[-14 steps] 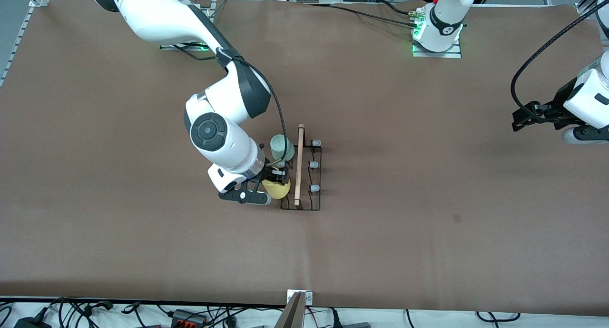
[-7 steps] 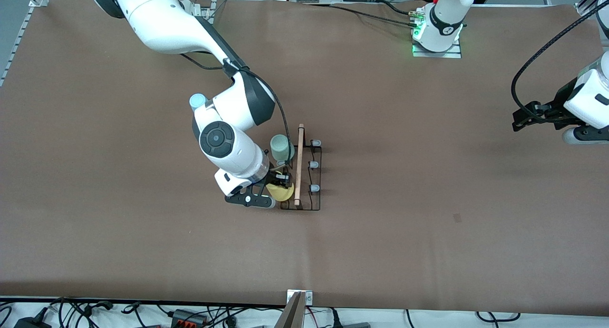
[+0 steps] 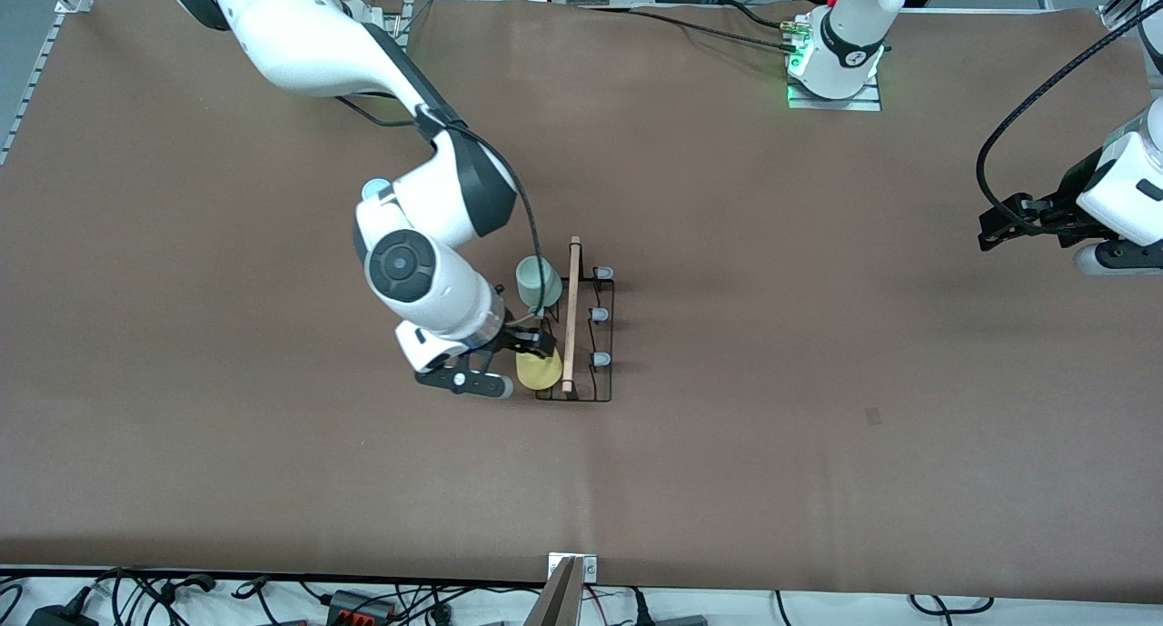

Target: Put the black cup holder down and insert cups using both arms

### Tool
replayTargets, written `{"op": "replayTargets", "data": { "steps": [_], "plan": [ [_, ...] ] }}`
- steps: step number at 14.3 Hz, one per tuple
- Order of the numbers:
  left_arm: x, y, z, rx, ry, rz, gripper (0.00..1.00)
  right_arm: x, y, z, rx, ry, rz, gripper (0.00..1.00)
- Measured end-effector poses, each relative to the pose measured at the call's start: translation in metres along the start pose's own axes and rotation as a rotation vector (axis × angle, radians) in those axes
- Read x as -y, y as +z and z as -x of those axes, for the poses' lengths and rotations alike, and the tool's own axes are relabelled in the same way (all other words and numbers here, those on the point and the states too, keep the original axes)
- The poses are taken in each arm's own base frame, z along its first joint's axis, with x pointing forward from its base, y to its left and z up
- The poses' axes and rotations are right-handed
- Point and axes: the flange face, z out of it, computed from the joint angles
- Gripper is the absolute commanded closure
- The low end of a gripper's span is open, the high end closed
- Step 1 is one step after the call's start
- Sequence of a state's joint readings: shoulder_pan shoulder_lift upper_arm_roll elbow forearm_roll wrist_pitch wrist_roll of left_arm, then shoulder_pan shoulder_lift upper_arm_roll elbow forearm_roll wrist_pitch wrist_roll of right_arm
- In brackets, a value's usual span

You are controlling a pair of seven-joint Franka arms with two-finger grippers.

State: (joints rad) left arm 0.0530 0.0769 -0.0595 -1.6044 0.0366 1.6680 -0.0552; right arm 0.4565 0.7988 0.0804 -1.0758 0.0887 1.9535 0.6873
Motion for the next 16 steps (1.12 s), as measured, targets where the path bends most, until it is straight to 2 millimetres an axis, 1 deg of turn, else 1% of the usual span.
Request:
{"op": "replayTargets", "data": {
  "steps": [1,2,4,6,7,8,11,14,15,16],
  "plan": [
    [0.0,0.0,0.0,0.0,0.0,0.0,0.0,-0.015,-0.019,-0.01,-0.003,0.013,0.013,0.0],
    [0.0,0.0,0.0,0.0,0.0,0.0,0.0,-0.036,-0.038,-0.023,-0.007,0.015,0.024,0.0],
    [0.0,0.0,0.0,0.0,-0.001,0.0,0.0,-0.091,-0.07,-0.052,0.002,-0.003,0.049,0.0],
    [0.0,0.0,0.0,0.001,-0.001,0.0,0.0,-0.146,-0.093,-0.077,0.017,-0.039,0.061,0.0],
    [0.001,0.0,0.0,0.001,-0.001,0.0,0.0,-0.17,-0.104,-0.086,0.023,-0.062,0.067,0.0],
    [0.001,0.0,0.0,0.001,-0.001,0.0,0.0,-0.188,-0.116,-0.091,0.023,-0.076,0.077,0.0],
    [0.001,0.0,0.0,0.001,-0.001,0.0,0.0,-0.226,-0.158,-0.095,0.004,-0.102,0.119,0.0],
    [0.001,0.0,0.0,0.001,-0.001,0.0,0.0,-0.261,-0.208,-0.089,-0.029,-0.145,0.127,0.0],
    [0.001,0.0,0.0,0.001,-0.002,0.0,0.0,-0.28,-0.223,-0.085,-0.032,-0.144,0.132,0.0],
    [0.001,0.0,0.0,0.001,-0.002,0.0,0.0,-0.304,-0.235,-0.082,-0.029,-0.156,0.135,0.0]
  ]
}}
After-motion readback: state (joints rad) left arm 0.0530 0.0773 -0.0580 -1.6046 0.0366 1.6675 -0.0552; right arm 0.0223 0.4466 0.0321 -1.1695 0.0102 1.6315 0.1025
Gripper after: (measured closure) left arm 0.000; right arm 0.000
